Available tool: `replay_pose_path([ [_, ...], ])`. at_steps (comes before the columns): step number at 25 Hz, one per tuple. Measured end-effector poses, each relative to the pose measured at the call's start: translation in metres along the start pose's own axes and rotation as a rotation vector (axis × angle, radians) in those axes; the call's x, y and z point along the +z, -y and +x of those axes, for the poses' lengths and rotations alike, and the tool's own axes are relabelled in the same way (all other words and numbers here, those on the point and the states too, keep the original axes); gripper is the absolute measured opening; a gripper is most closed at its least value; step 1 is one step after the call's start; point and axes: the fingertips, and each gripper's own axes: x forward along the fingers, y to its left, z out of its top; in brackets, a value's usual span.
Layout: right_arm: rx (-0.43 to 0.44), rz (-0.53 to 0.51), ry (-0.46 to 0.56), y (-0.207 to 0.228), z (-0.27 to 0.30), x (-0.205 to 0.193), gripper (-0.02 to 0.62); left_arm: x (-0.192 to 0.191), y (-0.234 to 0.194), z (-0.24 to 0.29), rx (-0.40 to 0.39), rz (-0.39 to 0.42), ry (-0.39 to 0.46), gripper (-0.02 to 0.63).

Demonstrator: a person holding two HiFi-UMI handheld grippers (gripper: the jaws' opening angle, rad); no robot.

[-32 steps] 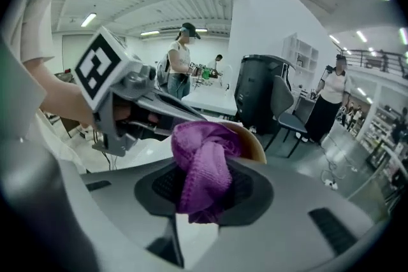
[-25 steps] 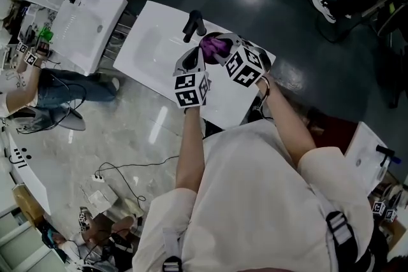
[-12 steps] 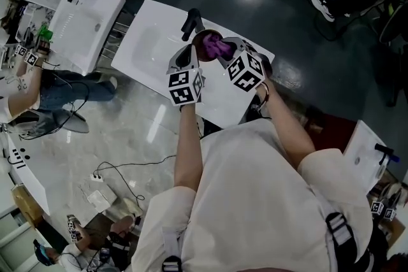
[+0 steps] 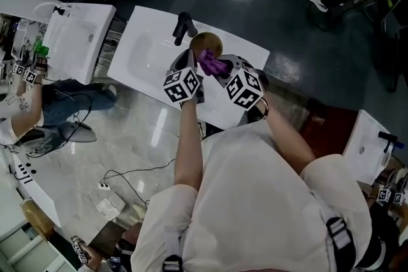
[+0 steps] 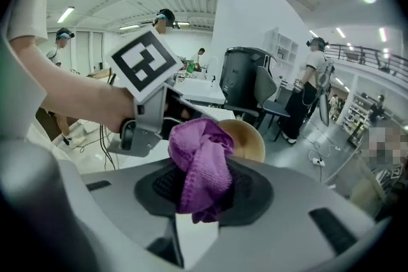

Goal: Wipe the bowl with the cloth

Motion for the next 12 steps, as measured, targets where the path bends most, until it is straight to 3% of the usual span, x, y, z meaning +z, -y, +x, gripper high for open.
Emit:
replay_pose_path([
  [7,-0.083,0.138,-0.034,0.012,-0.032,-0.039,0.115,-0.051,-0.005,0.049,-0.010,-0.235,-0.111,0.009],
  [12,-0.156,0.240,-0.068,0.018,-0.056,-0.074,0.115,-0.074,0.006,0.083,-0.025,-0.323,-0.178,0.009],
])
